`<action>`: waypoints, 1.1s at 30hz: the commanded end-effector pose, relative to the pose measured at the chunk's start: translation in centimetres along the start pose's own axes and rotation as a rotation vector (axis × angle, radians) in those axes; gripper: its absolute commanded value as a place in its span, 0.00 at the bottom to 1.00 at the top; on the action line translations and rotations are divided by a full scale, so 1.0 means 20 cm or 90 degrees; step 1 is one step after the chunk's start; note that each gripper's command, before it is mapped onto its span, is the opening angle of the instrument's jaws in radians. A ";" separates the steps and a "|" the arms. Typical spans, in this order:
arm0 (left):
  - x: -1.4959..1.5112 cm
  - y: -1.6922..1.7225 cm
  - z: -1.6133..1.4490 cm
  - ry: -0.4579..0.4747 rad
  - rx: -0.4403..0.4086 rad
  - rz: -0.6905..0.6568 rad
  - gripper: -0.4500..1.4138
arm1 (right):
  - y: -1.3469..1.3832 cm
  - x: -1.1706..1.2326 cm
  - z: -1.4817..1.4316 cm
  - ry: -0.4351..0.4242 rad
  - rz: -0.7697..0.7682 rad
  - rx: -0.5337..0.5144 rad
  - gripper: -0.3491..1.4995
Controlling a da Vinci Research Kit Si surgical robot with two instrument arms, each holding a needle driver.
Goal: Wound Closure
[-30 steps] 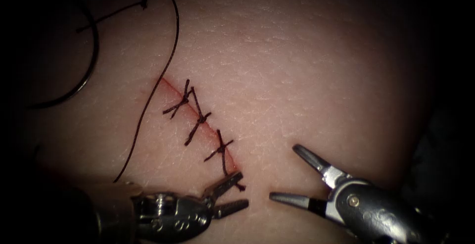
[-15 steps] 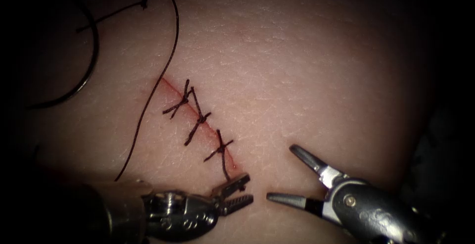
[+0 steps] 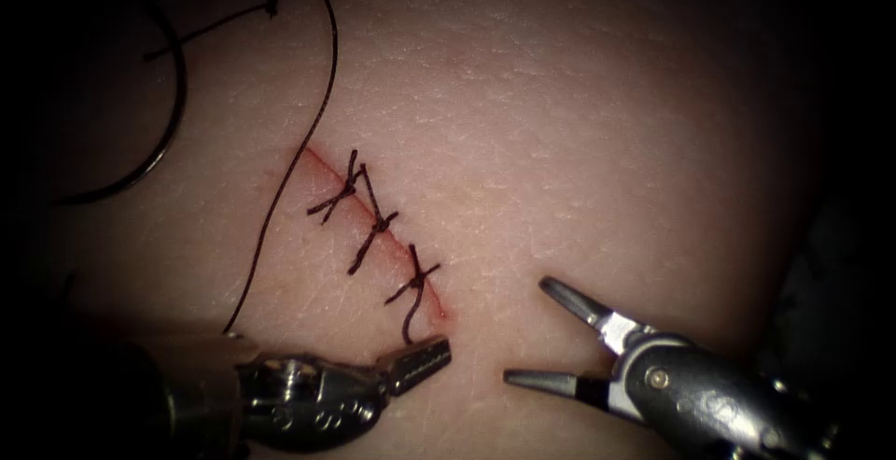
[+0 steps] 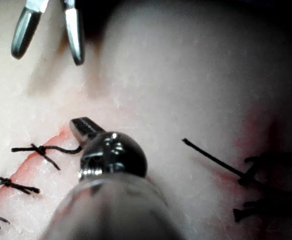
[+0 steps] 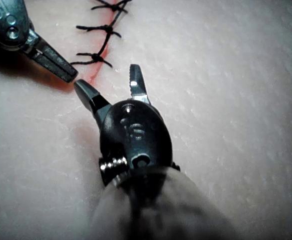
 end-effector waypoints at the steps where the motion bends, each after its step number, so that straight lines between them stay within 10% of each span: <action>1: -0.001 0.004 0.001 0.003 -0.004 -0.002 0.00 | 0.002 -0.004 0.007 0.019 -0.027 0.019 0.70; 33: 0.008 -0.006 -0.009 0.070 -0.070 -0.002 0.00 | -0.001 -0.021 0.066 0.103 -0.237 0.139 0.76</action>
